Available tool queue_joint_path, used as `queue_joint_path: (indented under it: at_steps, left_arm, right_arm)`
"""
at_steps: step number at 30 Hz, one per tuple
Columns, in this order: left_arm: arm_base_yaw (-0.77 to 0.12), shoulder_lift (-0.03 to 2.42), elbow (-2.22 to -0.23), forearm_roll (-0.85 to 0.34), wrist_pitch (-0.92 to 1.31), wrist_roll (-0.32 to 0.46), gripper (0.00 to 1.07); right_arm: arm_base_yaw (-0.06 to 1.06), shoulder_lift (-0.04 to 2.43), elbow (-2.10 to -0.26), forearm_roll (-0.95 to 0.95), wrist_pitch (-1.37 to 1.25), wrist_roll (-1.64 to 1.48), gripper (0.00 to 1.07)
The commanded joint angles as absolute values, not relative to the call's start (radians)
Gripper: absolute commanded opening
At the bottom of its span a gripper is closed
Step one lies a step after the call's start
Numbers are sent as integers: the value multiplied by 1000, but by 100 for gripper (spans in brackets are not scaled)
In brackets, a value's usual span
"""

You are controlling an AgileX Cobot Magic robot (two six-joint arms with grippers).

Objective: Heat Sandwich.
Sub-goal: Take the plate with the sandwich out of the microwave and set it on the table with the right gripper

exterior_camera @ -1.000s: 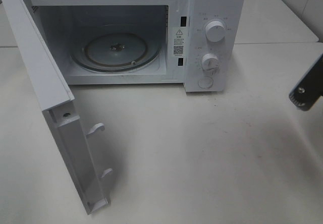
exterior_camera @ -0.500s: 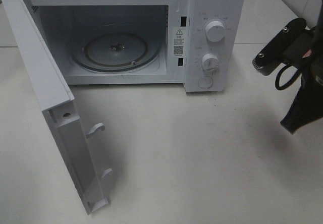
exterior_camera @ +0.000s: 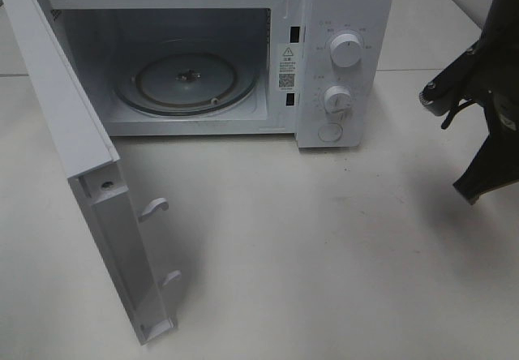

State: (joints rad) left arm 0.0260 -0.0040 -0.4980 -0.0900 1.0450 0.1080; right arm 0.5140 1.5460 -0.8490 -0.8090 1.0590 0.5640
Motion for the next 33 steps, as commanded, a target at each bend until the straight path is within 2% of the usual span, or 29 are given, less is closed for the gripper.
queue_joint_path:
  at_steps: [1, 13, 33]
  left_arm:
    - [28, -31, -496, -94, 1029, 105, 100]
    - [28, -31, -496, -94, 1029, 105, 100]
    - [28, -31, -496, -94, 1029, 105, 100]
  right_arm:
    - [478, 1557, -854, -847, 1074, 606, 1]
    - [386, 1632, -773, -883, 1021, 723, 1]
    - [384, 1804, -738, -966, 870, 927, 0]
